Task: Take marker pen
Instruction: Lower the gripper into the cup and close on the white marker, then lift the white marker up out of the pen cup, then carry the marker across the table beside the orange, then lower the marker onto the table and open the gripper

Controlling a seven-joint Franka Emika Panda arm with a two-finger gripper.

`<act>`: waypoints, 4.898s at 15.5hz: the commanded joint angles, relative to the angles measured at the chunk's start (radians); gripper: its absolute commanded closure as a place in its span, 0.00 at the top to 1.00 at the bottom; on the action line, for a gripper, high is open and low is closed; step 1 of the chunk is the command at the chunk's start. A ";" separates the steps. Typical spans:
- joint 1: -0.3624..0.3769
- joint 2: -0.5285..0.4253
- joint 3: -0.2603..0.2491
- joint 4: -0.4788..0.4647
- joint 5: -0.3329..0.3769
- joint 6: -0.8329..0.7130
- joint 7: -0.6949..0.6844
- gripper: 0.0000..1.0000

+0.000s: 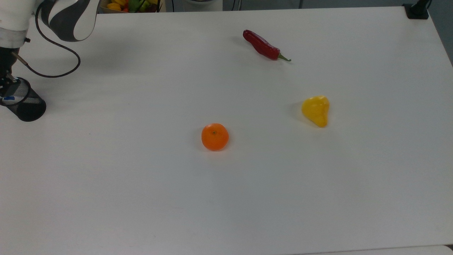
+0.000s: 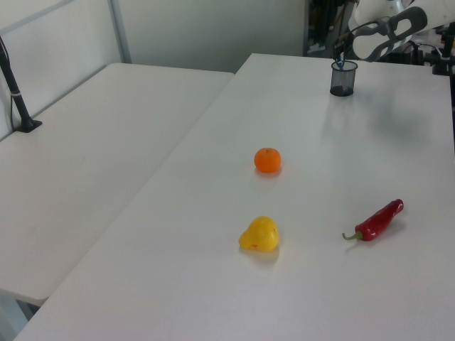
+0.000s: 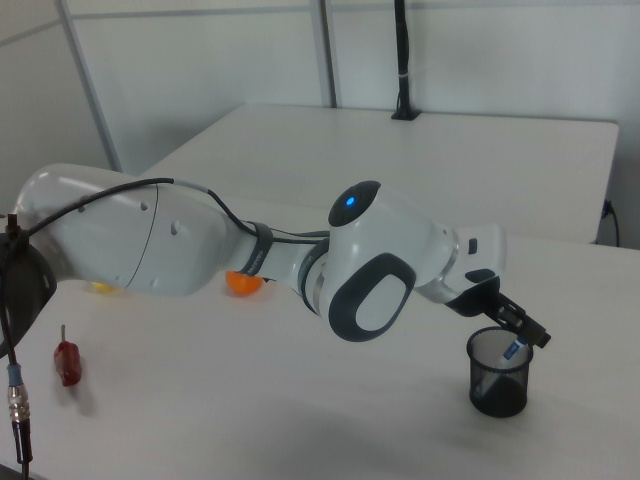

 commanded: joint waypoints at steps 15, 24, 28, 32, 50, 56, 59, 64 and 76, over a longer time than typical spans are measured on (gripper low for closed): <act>-0.005 0.000 0.018 -0.007 0.010 0.027 -0.005 0.00; -0.004 -0.123 0.024 -0.028 0.013 -0.017 0.000 0.00; 0.004 -0.210 0.031 -0.024 0.013 -0.103 0.000 0.00; 0.012 -0.311 0.108 -0.024 0.015 -0.224 0.007 0.00; 0.054 -0.425 0.636 -0.030 0.016 -0.910 0.007 0.00; 0.090 -0.370 0.749 -0.089 0.019 -0.899 0.007 0.00; 0.133 -0.326 0.757 -0.125 0.016 -0.849 0.007 0.00; 0.166 -0.247 0.757 -0.160 0.004 -0.706 0.007 0.00; 0.183 -0.187 0.756 -0.169 -0.019 -0.620 0.007 0.58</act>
